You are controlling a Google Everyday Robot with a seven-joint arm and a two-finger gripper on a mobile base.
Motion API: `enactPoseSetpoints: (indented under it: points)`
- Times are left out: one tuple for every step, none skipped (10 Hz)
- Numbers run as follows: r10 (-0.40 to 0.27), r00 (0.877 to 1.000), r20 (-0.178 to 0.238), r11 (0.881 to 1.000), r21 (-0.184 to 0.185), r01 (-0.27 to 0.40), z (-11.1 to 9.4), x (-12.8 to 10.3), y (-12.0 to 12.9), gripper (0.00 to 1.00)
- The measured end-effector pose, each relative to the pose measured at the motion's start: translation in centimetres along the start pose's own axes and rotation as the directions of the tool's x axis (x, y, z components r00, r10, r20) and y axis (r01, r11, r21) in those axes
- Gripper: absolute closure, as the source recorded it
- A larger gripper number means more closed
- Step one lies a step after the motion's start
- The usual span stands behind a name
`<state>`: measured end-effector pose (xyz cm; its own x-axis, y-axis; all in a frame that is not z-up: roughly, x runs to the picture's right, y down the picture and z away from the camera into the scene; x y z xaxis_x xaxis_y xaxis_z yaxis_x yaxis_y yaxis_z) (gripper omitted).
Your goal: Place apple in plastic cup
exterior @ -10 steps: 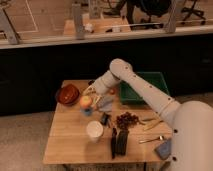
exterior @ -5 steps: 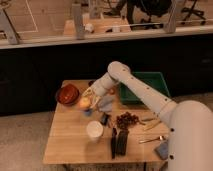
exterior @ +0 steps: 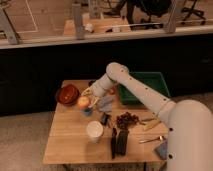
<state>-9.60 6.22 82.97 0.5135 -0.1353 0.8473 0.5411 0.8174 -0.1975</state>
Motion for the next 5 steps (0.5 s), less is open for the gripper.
enactPoseSetpoints:
  points:
    - [0.000,1.000,-0.001,1.000,0.000,0.000,-0.03,0.00,-0.06,0.20]
    - [0.000,1.000,-0.003,1.000,0.001,0.000,-0.03,0.05,-0.15,0.20]
    - [0.000,1.000,-0.005,1.000,0.001,0.000,-0.11,0.10,-0.25,0.20]
    - [0.002,1.000,-0.005,1.000,0.000,-0.002,-0.18,0.16,-0.28,0.20]
    - [0.007,1.000,0.000,1.000,-0.002,-0.007,-0.36,0.33,-0.32,0.20]
